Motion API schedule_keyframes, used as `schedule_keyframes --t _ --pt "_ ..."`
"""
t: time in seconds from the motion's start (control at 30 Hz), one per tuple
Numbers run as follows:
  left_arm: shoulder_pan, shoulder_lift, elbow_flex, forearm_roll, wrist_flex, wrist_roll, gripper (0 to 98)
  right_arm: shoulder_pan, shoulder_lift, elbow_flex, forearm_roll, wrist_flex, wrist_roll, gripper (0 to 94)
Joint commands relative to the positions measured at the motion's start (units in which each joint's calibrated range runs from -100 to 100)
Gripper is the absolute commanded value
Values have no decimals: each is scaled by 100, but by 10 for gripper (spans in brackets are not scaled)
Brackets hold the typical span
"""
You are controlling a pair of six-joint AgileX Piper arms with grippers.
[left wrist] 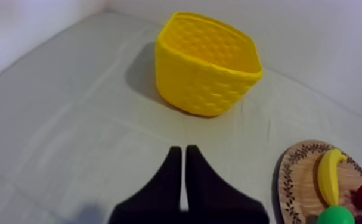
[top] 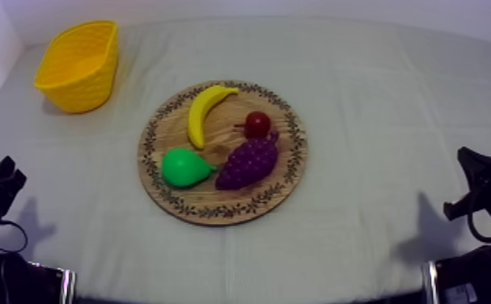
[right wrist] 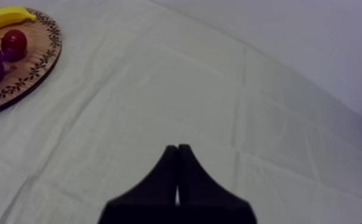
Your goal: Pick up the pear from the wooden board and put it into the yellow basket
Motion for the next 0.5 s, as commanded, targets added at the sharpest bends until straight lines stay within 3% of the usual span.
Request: schedule_keyframes --t 0.0,0.23,0.47 --pt "109 -3 -4 4 24 -82 1 2 -3 -2 0 2 -1 4" --pt "772 -11 -106 66 303 -174 1 2 -3 -2 0 2 0 4" --pt "1506 8 -127 124 226 -71 0 2 -3 -2 0 2 -1 4"
